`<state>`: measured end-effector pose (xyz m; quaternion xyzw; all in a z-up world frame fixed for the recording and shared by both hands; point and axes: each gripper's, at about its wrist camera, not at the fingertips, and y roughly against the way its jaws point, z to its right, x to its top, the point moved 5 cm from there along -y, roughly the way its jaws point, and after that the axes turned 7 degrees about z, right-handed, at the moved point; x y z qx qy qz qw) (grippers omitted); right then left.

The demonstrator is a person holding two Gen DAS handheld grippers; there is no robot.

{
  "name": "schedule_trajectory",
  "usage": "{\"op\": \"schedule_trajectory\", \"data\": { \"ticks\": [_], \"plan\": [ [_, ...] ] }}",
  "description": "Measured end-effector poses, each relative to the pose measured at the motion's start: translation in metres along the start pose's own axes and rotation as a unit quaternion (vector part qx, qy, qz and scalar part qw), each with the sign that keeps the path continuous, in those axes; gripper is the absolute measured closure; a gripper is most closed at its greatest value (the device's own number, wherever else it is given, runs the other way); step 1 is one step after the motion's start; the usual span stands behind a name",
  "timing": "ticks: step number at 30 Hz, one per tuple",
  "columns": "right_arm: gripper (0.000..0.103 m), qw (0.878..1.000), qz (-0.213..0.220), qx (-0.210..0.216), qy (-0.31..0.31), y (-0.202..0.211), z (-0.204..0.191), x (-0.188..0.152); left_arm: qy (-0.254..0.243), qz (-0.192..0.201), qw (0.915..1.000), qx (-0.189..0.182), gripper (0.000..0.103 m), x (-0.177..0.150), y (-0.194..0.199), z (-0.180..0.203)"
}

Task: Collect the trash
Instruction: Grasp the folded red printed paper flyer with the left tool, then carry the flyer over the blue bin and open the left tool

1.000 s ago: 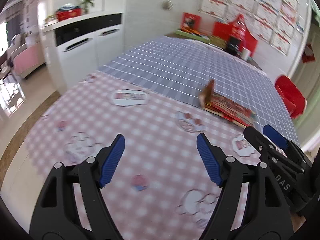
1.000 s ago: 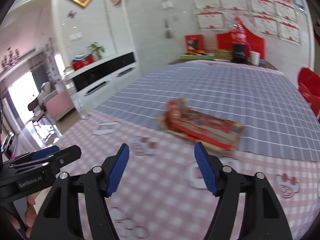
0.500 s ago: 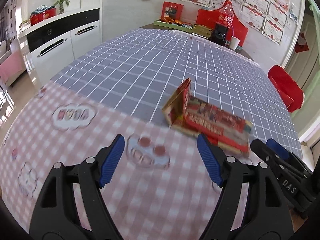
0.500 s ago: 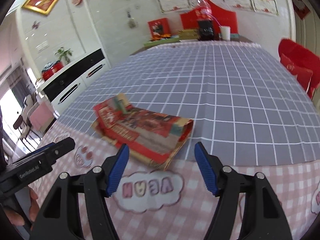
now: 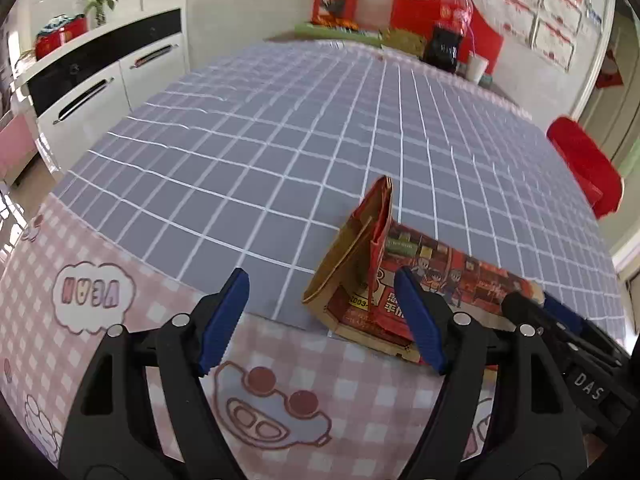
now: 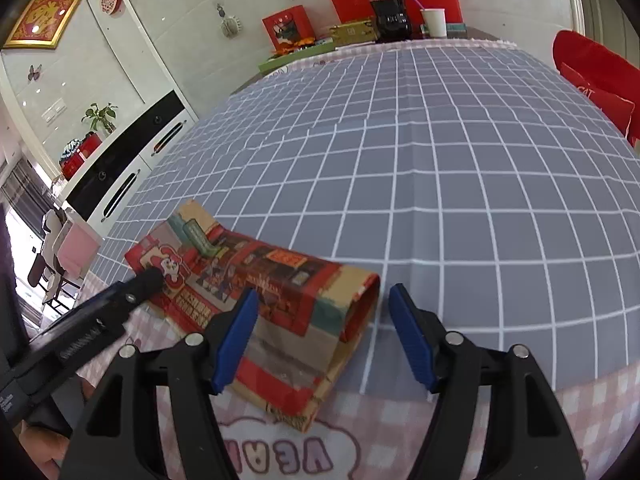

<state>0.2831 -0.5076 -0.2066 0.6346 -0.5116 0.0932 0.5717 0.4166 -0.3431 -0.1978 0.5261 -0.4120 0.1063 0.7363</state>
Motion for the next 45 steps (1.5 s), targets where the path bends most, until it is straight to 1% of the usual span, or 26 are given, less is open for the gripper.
{"op": "schedule_trajectory", "data": {
  "ticks": [1, 3, 5, 7, 9, 10, 11, 12, 13, 14, 15, 16, 18, 21, 25, 30, 33, 37, 42, 45],
  "plan": [
    [0.036, 1.000, 0.001, 0.000, 0.001, -0.001, 0.000, 0.001, -0.003, -0.005, 1.0000, 0.001, 0.029, 0.000, -0.003, 0.001],
    [0.036, 1.000, 0.002, 0.001, 0.007, -0.003, -0.002, 0.001, -0.013, 0.002, 0.9999, 0.002, 0.029, 0.000, -0.005, 0.004],
    [0.035, 1.000, 0.003, 0.000, 0.015, -0.005, -0.005, 0.001, -0.025, -0.002, 0.9997, -0.003, 0.029, 0.000, -0.009, 0.009],
    [0.035, 1.000, 0.003, 0.007, 0.015, -0.005, -0.007, 0.000, -0.034, -0.021, 0.9990, -0.017, 0.029, -0.005, -0.017, 0.014],
    [0.035, 1.000, 0.002, 0.007, 0.016, -0.004, -0.008, -0.001, -0.039, -0.023, 0.9986, -0.029, 0.030, -0.007, -0.017, 0.017],
    [0.036, 1.000, 0.002, 0.007, 0.017, -0.004, -0.009, -0.002, -0.040, -0.021, 0.9984, -0.035, 0.038, -0.007, -0.015, 0.018],
    [0.036, 1.000, 0.002, 0.007, 0.018, -0.003, -0.010, -0.002, -0.044, -0.018, 0.9981, -0.040, 0.051, -0.007, -0.012, 0.020],
    [0.036, 1.000, 0.001, 0.005, 0.020, -0.003, -0.011, -0.003, -0.045, -0.016, 0.9980, -0.041, 0.058, -0.007, -0.011, 0.020],
    [0.036, 1.000, 0.002, 0.005, 0.020, -0.002, -0.012, -0.003, -0.046, -0.016, 0.9981, -0.039, 0.069, -0.007, -0.009, 0.020],
    [0.037, 1.000, 0.003, 0.001, 0.022, -0.001, -0.013, -0.005, -0.045, -0.016, 0.9983, -0.033, 0.075, -0.008, -0.008, 0.016],
    [0.040, 1.000, 0.004, 0.000, 0.022, 0.001, -0.014, -0.005, -0.042, -0.017, 0.9984, -0.035, 0.078, -0.008, -0.006, 0.013],
    [0.041, 1.000, 0.005, -0.002, 0.020, 0.002, -0.014, -0.006, -0.037, -0.017, 0.9985, -0.037, 0.082, -0.009, -0.003, 0.009],
    [0.043, 1.000, 0.008, 0.005, 0.014, 0.007, -0.017, -0.007, -0.028, -0.016, 0.9986, -0.041, 0.084, -0.012, 0.004, 0.001],
    [0.045, 1.000, 0.011, 0.010, 0.022, 0.014, -0.028, -0.008, -0.021, -0.006, 0.9991, -0.037, 0.084, -0.014, 0.019, -0.010],
    [0.045, 0.999, 0.022, 0.022, 0.035, 0.027, -0.051, -0.009, -0.011, 0.014, 0.9994, -0.030, 0.084, -0.015, 0.046, -0.026],
    [0.045, 0.997, 0.036, 0.050, 0.054, 0.047, -0.088, -0.010, 0.011, 0.043, 0.9989, -0.016, 0.085, -0.017, 0.085, -0.056],
    [0.045, 0.994, 0.042, 0.070, 0.068, 0.058, -0.116, -0.015, 0.027, 0.059, 0.9979, -0.004, 0.085, -0.021, 0.109, -0.081],
    [0.045, 0.990, 0.044, 0.103, 0.089, 0.069, -0.164, -0.028, 0.052, 0.079, 0.9953, 0.018, 0.085, -0.031, 0.144, -0.121],
    [0.045, 0.982, 0.041, 0.143, 0.114, 0.080, -0.229, -0.049, 0.081, 0.105, 0.9898, 0.053, 0.085, -0.046, 0.189, -0.178],
    [0.045, 0.976, 0.035, 0.169, 0.130, 0.085, -0.270, -0.065, 0.101, 0.119, 0.9849, 0.076, 0.085, -0.058, 0.219, -0.217]
  ]
}}
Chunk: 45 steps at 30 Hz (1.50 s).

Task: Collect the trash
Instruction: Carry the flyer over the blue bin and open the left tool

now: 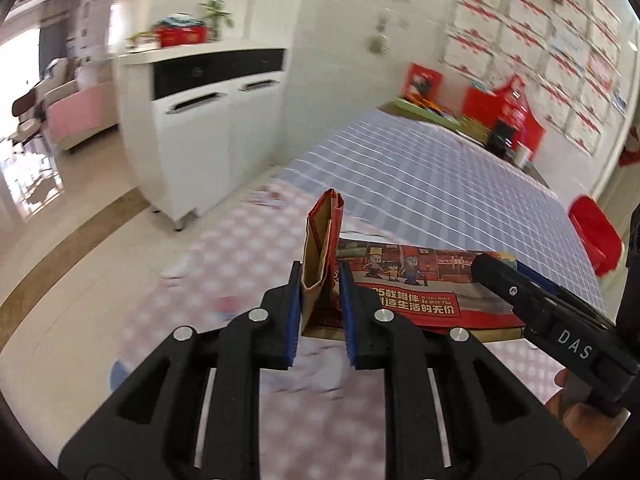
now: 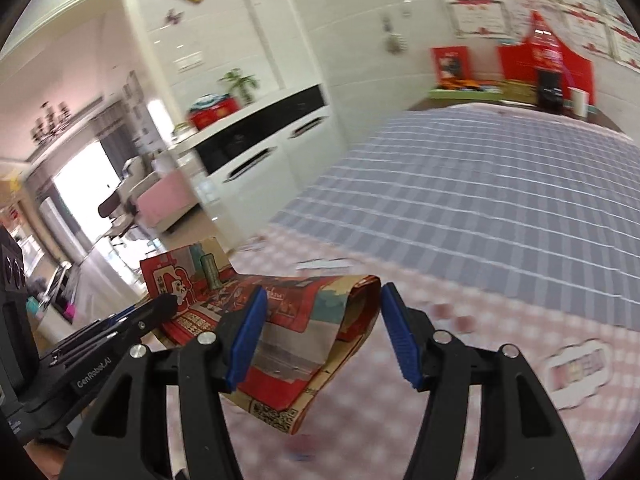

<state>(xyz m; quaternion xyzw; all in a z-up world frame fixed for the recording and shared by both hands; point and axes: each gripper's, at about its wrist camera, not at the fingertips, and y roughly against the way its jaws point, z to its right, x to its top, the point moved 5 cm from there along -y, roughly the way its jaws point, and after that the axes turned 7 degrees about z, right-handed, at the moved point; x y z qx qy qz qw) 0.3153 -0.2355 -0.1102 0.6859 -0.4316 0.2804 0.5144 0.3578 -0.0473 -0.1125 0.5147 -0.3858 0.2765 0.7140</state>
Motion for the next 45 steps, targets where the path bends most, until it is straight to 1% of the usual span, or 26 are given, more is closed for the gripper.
{"op": "schedule_trajectory", "data": {
  "ticks": [1, 3, 6, 10, 16, 20, 23, 27, 30, 35, 43, 45],
  "plan": [
    [0.045, 1.000, -0.002, 0.013, 0.008, -0.005, -0.021, -0.003, 0.007, 0.005, 0.9999, 0.010, 0.085, 0.000, 0.009, -0.016],
    [0.045, 0.999, -0.006, 0.029, 0.016, -0.011, -0.048, -0.008, 0.019, 0.014, 0.9993, 0.028, 0.085, 0.000, 0.024, -0.046],
    [0.045, 0.997, -0.018, 0.064, 0.033, -0.025, -0.102, -0.020, 0.038, 0.023, 0.9974, 0.057, 0.085, -0.002, 0.046, -0.091],
    [0.045, 0.993, -0.036, 0.101, 0.052, -0.040, -0.164, -0.041, 0.065, 0.033, 0.9927, 0.096, 0.085, -0.009, 0.074, -0.154],
    [0.045, 0.982, -0.079, 0.151, 0.080, -0.073, -0.252, -0.079, 0.110, 0.036, 0.9821, 0.148, 0.085, -0.028, 0.104, -0.239],
    [0.045, 0.975, -0.104, 0.172, 0.096, -0.090, -0.299, -0.106, 0.142, 0.032, 0.9734, 0.177, 0.085, -0.045, 0.115, -0.289],
    [0.045, 0.969, -0.126, 0.183, 0.109, -0.107, -0.328, -0.126, 0.161, 0.023, 0.9678, 0.192, 0.085, -0.058, 0.116, -0.318],
    [0.045, 0.962, -0.156, 0.189, 0.120, -0.131, -0.357, -0.153, 0.183, 0.008, 0.9617, 0.204, 0.085, -0.076, 0.110, -0.353],
    [0.045, 0.958, -0.176, 0.188, 0.129, -0.151, -0.369, -0.172, 0.200, -0.006, 0.9572, 0.209, 0.085, -0.093, 0.099, -0.375],
    [0.045, 0.952, -0.206, 0.176, 0.142, -0.184, -0.379, -0.203, 0.223, -0.042, 0.9510, 0.210, 0.085, -0.124, 0.070, -0.406],
    [0.044, 0.943, -0.249, 0.155, 0.156, -0.231, -0.386, -0.243, 0.254, -0.084, 0.9409, 0.208, 0.085, -0.165, 0.031, -0.436],
    [0.041, 0.941, -0.258, 0.150, 0.159, -0.238, -0.388, -0.252, 0.261, -0.094, 0.9380, 0.207, 0.081, -0.173, 0.021, -0.442]
  ]
}}
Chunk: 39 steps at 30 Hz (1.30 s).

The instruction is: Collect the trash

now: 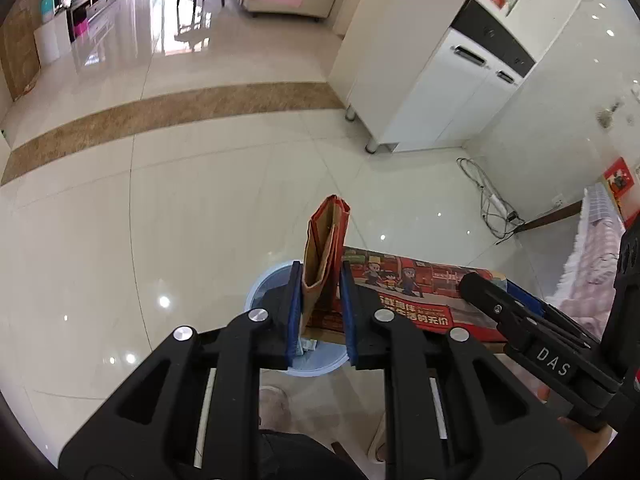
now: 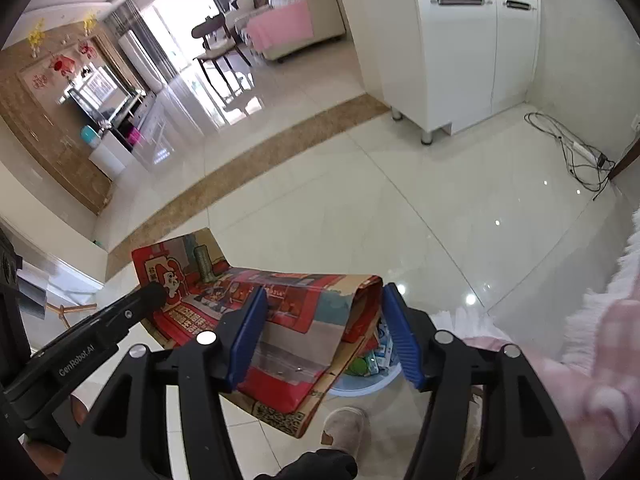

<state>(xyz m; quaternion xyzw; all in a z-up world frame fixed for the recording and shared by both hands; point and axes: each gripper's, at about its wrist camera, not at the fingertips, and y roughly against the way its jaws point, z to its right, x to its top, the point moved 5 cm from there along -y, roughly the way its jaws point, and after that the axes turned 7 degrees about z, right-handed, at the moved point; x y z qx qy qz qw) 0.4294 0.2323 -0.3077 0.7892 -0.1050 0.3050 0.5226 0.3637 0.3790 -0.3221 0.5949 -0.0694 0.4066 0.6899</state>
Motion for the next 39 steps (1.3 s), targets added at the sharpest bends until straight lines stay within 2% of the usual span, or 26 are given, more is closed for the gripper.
{"op": "schedule_trajectory", "data": {
  "ticks": [1, 4, 8, 11, 17, 20, 26, 30, 34, 39],
  "plan": [
    [0.041, 1.000, -0.008, -0.003, 0.002, -0.009, 0.002, -0.003, 0.005, -0.012, 0.9999, 0.001, 0.076, -0.002, -0.009, -0.002],
    [0.041, 0.999, -0.039, -0.015, 0.005, -0.032, 0.007, -0.012, 0.000, -0.038, 0.9990, 0.025, 0.035, -0.011, -0.030, -0.006],
    [0.040, 0.997, -0.074, -0.028, 0.009, -0.053, 0.010, -0.031, -0.013, -0.062, 0.9971, 0.042, 0.035, -0.021, -0.042, -0.007],
    [0.040, 0.997, -0.076, -0.028, 0.014, -0.052, 0.005, -0.036, -0.018, -0.060, 0.9969, 0.047, 0.035, -0.023, -0.039, -0.006],
    [0.039, 0.998, -0.051, -0.019, 0.032, -0.017, -0.004, -0.031, -0.025, -0.045, 0.9971, 0.056, 0.027, -0.019, -0.009, 0.004],
    [0.038, 0.999, -0.029, -0.015, 0.041, 0.008, -0.010, -0.025, -0.023, -0.033, 0.9976, 0.056, 0.027, -0.016, 0.012, 0.008],
    [0.037, 0.998, 0.036, -0.006, 0.054, 0.084, -0.025, -0.011, -0.031, 0.032, 0.9974, 0.056, 0.026, -0.005, 0.087, 0.033],
    [0.033, 0.994, 0.087, -0.002, 0.062, 0.141, -0.027, -0.005, -0.049, 0.084, 0.9935, 0.058, 0.023, 0.000, 0.143, 0.055],
    [0.030, 0.987, 0.146, -0.002, 0.070, 0.208, -0.026, -0.009, -0.074, 0.152, 0.9840, 0.057, 0.018, 0.001, 0.210, 0.083],
    [0.027, 0.974, 0.213, -0.010, 0.075, 0.291, -0.018, -0.023, -0.109, 0.224, 0.9663, 0.065, 0.016, -0.010, 0.280, 0.116]
  ]
}}
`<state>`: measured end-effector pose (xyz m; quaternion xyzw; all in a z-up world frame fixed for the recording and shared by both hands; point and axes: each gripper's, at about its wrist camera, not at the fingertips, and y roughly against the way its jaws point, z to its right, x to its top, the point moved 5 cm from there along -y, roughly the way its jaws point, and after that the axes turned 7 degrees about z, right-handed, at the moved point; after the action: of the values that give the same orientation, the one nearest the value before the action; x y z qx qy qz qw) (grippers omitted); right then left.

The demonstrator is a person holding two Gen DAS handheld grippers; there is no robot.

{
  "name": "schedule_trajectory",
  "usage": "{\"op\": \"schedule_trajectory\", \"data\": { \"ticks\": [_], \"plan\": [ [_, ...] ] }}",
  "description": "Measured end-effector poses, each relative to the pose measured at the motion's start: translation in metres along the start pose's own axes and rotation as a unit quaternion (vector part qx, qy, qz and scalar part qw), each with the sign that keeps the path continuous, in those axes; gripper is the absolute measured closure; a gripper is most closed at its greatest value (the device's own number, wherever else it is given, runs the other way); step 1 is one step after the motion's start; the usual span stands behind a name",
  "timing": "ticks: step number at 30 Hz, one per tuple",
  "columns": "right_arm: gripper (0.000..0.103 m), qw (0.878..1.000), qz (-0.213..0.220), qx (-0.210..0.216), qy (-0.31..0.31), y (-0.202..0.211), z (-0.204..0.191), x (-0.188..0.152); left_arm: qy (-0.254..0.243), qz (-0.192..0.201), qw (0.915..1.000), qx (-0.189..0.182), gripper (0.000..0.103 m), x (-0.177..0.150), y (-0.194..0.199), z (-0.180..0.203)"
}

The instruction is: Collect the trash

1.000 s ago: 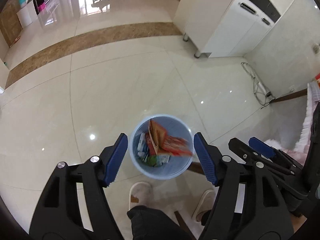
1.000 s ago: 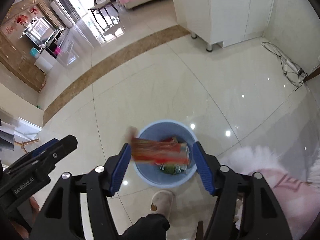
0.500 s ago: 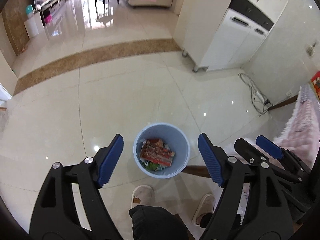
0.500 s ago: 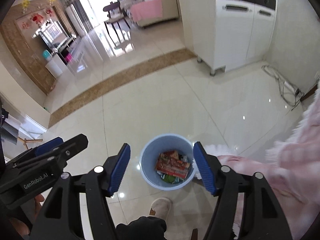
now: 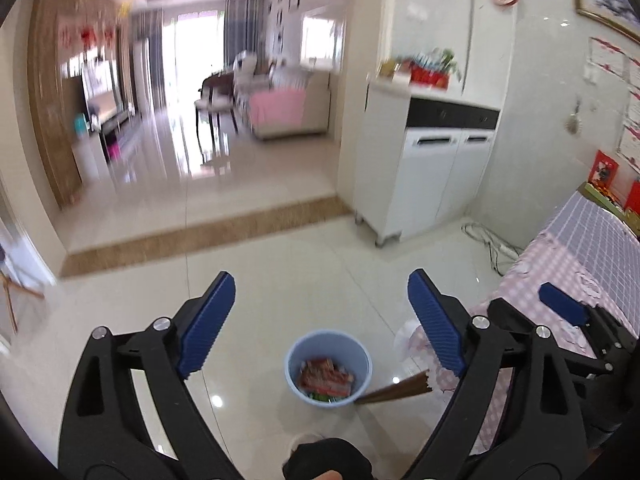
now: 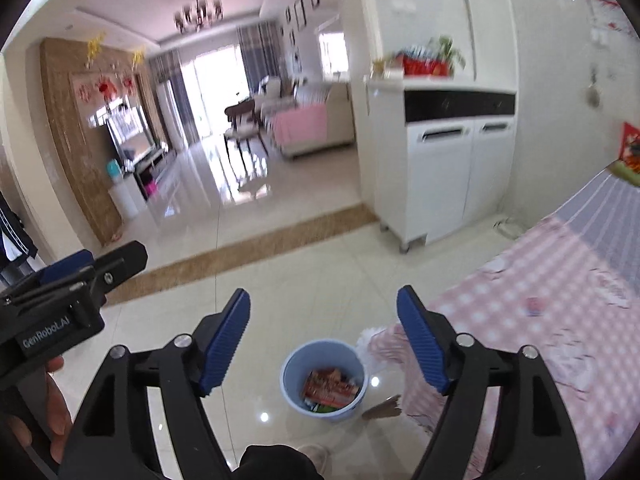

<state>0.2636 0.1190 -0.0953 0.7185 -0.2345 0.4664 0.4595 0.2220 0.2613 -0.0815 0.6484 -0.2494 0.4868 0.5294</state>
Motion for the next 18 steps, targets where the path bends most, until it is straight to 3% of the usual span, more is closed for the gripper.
{"op": "schedule_trajectory", "data": {
  "ticks": [11, 18],
  "plan": [
    [0.021, 0.991, 0.118, -0.056, 0.010, 0.166, 0.032, 0.010, -0.021, 0.101, 0.9924, -0.068, 0.012, 0.011, 0.129, 0.042],
    [0.016, 0.985, 0.154, -0.074, -0.002, 0.230, 0.046, 0.002, -0.041, 0.146, 0.9836, -0.098, 0.010, 0.010, 0.184, 0.065]
  ]
}}
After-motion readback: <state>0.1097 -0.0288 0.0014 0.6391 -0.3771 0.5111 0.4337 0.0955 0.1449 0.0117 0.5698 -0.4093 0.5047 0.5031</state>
